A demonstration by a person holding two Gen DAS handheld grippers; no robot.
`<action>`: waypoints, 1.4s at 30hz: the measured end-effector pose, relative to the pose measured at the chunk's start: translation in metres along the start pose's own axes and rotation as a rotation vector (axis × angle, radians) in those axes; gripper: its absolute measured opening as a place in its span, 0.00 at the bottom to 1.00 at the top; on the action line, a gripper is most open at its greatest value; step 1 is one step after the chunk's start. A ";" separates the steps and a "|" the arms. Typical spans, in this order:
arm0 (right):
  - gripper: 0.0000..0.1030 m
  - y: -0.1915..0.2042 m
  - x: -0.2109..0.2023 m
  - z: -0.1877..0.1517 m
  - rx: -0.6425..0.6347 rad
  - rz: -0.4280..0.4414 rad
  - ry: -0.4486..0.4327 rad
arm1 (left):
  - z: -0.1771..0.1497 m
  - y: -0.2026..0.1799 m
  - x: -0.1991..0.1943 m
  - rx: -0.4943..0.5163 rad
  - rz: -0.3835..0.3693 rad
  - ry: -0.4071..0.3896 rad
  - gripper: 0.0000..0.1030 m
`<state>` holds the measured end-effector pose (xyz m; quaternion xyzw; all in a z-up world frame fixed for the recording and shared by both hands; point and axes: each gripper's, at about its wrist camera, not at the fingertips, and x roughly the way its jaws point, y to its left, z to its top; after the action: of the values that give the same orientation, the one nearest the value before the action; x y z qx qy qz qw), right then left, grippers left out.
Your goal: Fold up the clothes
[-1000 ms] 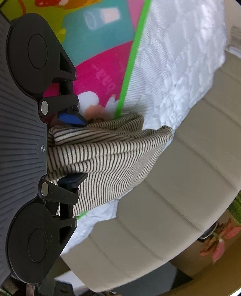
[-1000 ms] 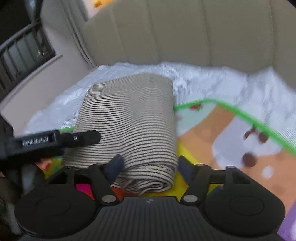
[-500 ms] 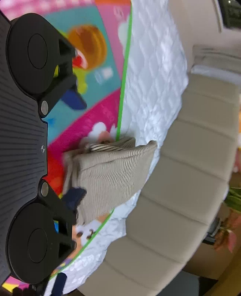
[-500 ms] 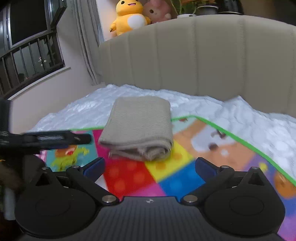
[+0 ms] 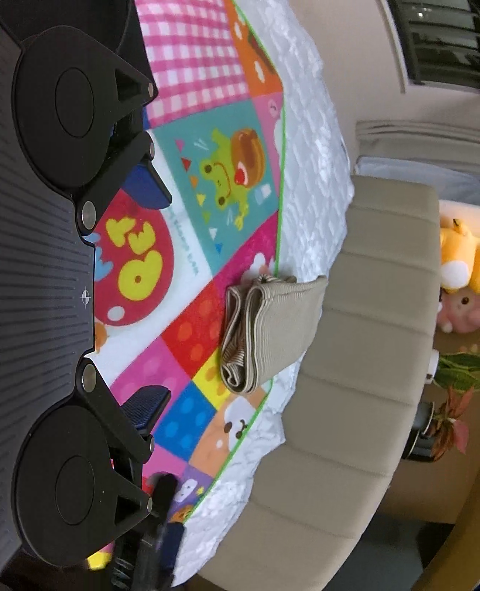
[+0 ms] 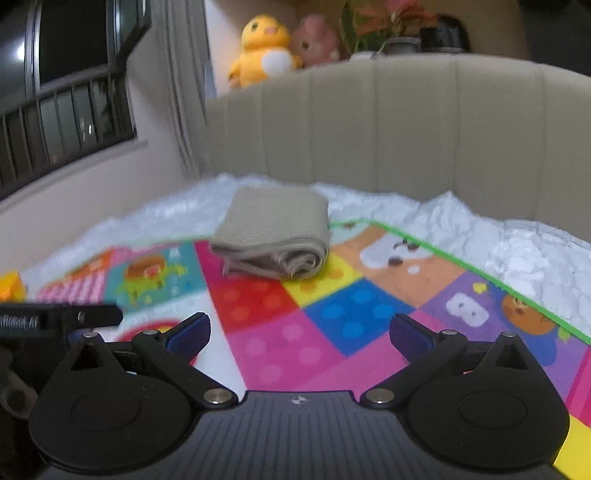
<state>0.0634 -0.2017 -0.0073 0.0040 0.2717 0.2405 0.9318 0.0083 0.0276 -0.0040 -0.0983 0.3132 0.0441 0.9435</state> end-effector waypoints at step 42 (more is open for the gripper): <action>1.00 -0.007 0.006 -0.001 0.007 -0.003 0.058 | -0.009 -0.019 0.002 0.116 -0.001 0.014 1.00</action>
<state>0.0700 -0.2055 -0.0121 0.0000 0.2994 0.2383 0.9239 0.0070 0.0069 -0.0090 -0.0438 0.3220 0.0248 0.9454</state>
